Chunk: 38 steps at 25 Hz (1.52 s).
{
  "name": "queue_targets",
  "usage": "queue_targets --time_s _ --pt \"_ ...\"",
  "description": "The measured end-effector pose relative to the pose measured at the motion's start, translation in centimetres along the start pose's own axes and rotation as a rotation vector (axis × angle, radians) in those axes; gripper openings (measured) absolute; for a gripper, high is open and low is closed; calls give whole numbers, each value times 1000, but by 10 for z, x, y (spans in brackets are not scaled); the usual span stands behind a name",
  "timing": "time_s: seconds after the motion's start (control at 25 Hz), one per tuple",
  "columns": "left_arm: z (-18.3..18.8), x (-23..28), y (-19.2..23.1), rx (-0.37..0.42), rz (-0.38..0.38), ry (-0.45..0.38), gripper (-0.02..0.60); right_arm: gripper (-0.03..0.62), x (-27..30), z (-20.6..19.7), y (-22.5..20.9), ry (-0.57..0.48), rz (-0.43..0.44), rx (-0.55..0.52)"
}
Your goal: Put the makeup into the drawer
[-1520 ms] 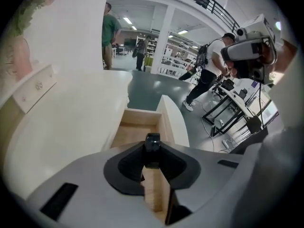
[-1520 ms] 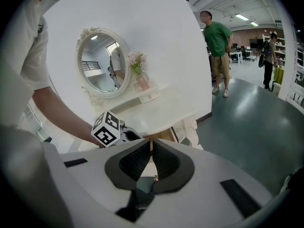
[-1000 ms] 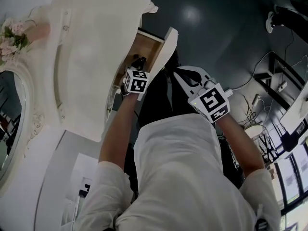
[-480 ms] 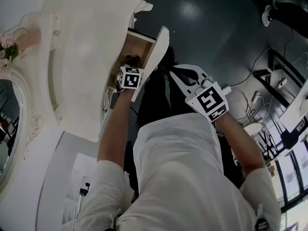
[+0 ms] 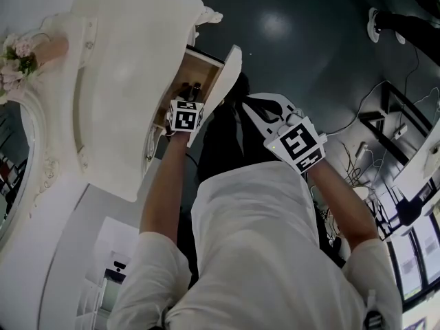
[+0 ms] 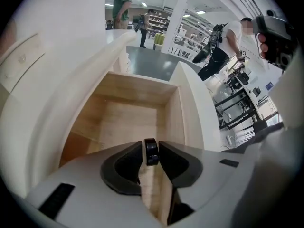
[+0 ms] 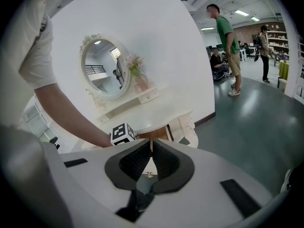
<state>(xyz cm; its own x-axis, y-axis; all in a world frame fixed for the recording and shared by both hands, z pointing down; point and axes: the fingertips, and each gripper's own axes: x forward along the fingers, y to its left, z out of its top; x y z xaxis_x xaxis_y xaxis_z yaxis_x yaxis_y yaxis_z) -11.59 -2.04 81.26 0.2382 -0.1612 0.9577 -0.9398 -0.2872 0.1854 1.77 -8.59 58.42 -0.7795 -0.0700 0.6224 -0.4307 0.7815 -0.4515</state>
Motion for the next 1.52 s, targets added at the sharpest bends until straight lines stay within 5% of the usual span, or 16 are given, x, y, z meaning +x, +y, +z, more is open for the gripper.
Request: queue_targets --time_s 0.48,1.08,1.52 --pt "-2 -68 0 -108 77 -100 117 35 -11 23 14 2 62 -131" --pt "4 -205 -20 -277 204 -511 18 35 -16 45 52 32 106 -381" --pt "-73 -321 -40 -399 292 -782 15 35 -22 41 137 -8 141 -497"
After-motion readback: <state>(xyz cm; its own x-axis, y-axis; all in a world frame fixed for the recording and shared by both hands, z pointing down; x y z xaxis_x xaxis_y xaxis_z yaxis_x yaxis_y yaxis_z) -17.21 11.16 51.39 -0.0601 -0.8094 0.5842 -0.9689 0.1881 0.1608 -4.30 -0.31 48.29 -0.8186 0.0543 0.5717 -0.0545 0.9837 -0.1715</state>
